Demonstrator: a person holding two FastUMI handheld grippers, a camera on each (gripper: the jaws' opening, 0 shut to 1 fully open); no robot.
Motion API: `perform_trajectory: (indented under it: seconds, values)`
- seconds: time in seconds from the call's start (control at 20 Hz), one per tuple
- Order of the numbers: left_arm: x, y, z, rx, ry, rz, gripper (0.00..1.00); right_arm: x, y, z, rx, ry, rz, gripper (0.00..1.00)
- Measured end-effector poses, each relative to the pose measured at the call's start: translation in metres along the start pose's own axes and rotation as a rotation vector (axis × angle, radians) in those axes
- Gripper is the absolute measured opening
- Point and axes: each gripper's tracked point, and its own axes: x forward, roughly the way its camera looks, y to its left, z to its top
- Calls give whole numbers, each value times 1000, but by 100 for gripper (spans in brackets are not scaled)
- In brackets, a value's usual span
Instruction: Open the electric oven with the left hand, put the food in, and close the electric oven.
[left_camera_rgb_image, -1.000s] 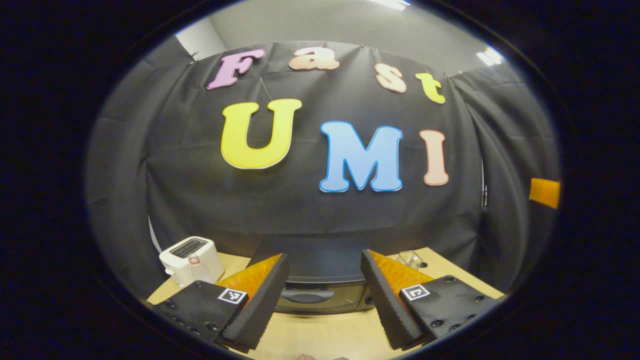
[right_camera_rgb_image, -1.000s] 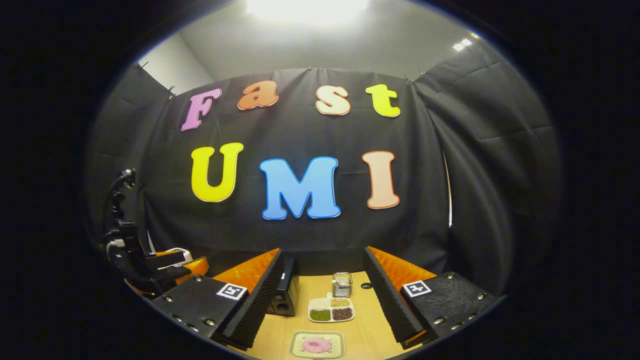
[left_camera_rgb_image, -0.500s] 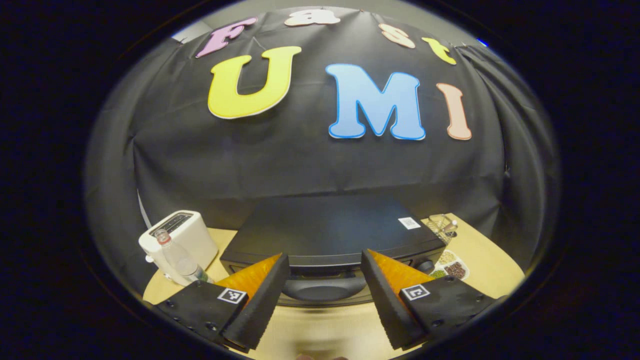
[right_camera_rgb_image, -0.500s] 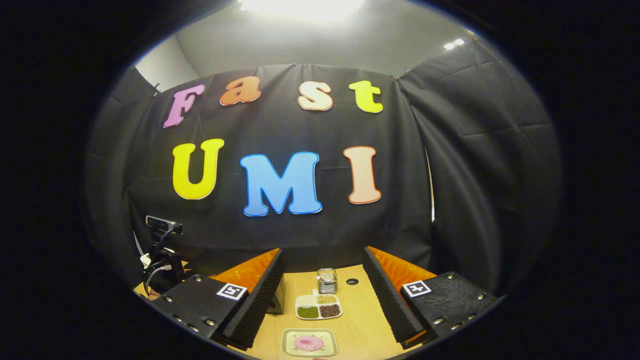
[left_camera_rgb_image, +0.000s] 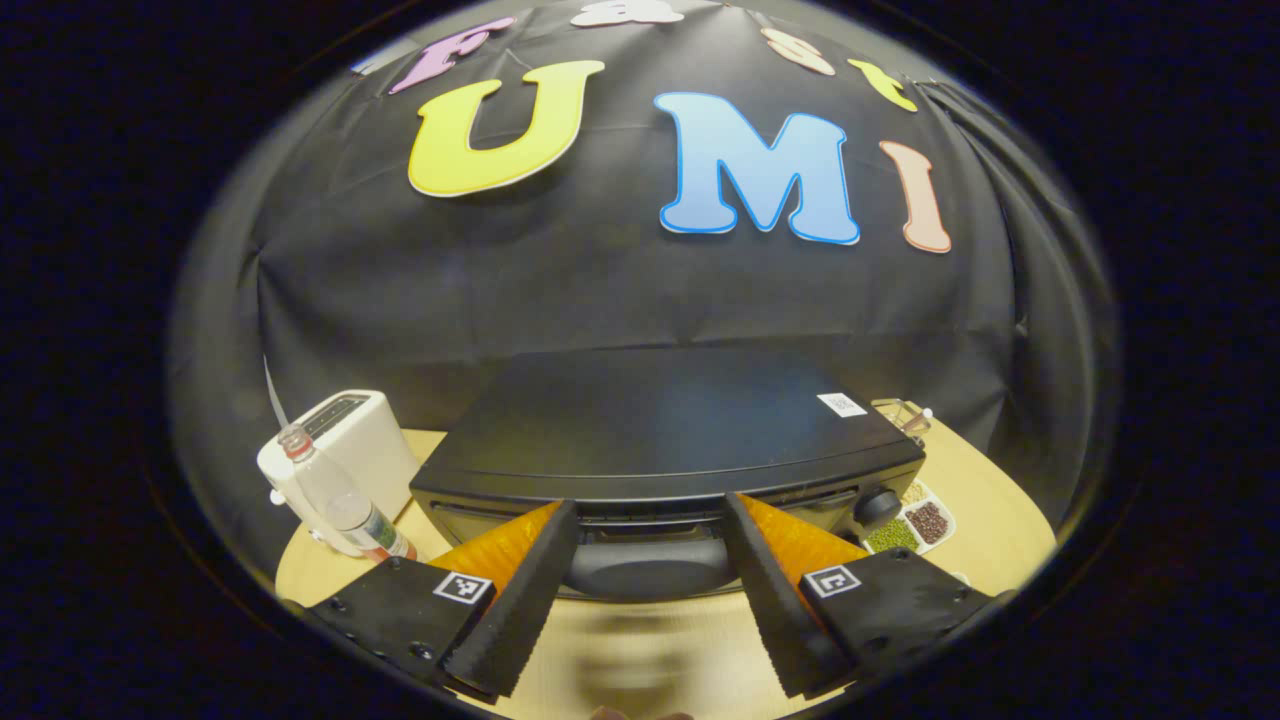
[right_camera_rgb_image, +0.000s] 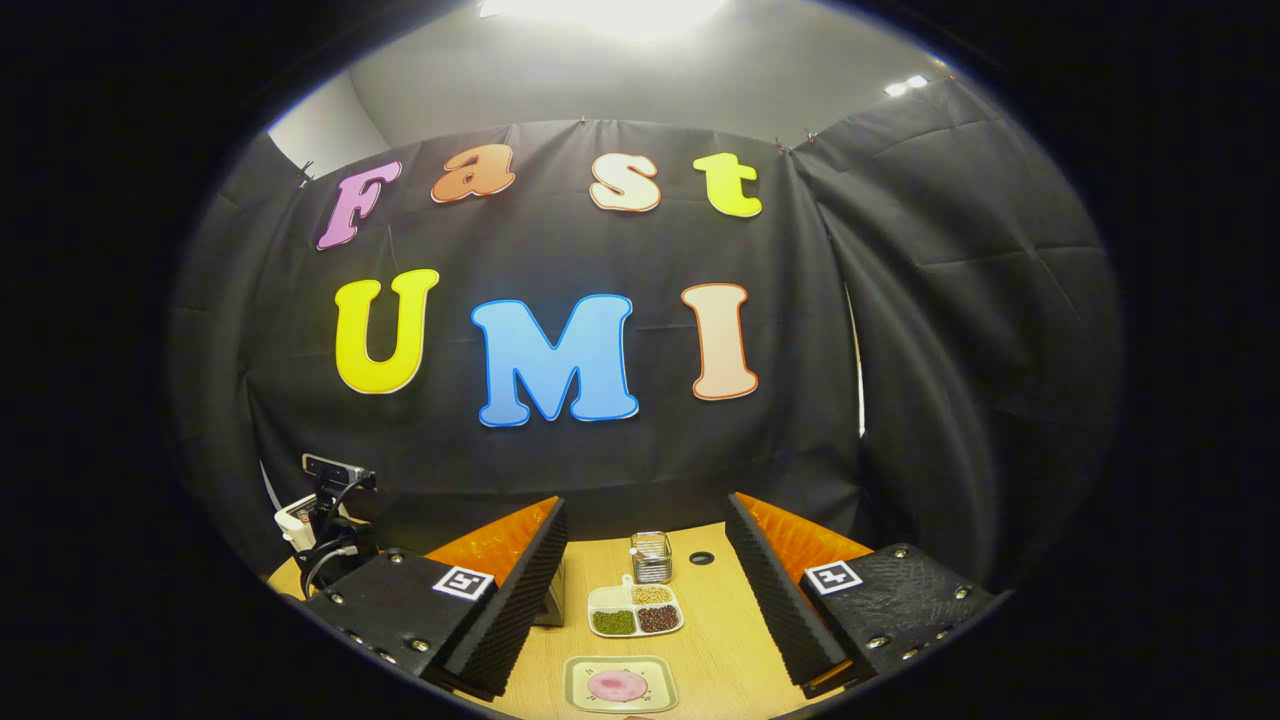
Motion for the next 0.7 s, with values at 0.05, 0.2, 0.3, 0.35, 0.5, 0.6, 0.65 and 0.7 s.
perform_trajectory:
  seconds: [0.05, 0.2, 0.3, 0.35, 0.5, 0.6, 0.65, 0.7]
  values:
    - [-4, 1, -2, 4, 0, 0, 97, 1, 3, 0, 5, 4, 5, 97]
    - [-27, -1, -18, 8, 16, 4, 100, 3, 10, -4, 20, 18, 26, 97]
    - [-36, -2, -29, 16, 27, 5, 97, 3, 14, -6, 21, 25, 43, 98]
    - [-40, -3, -33, 20, 32, 4, 97, 3, 15, -6, 22, 25, 50, 98]
    - [-51, -5, -49, 28, 55, -2, 97, 2, 16, -7, 31, 27, 62, 98]
    - [-58, -5, -59, 32, 71, -6, 97, -1, 17, -10, 31, 37, 66, 97]
    - [-60, -5, -64, 35, 76, -9, 97, -2, 16, -10, 31, 39, 66, 98]
    - [-63, -5, -66, 39, 72, -15, 97, -2, 15, -10, 29, 40, 66, 98]
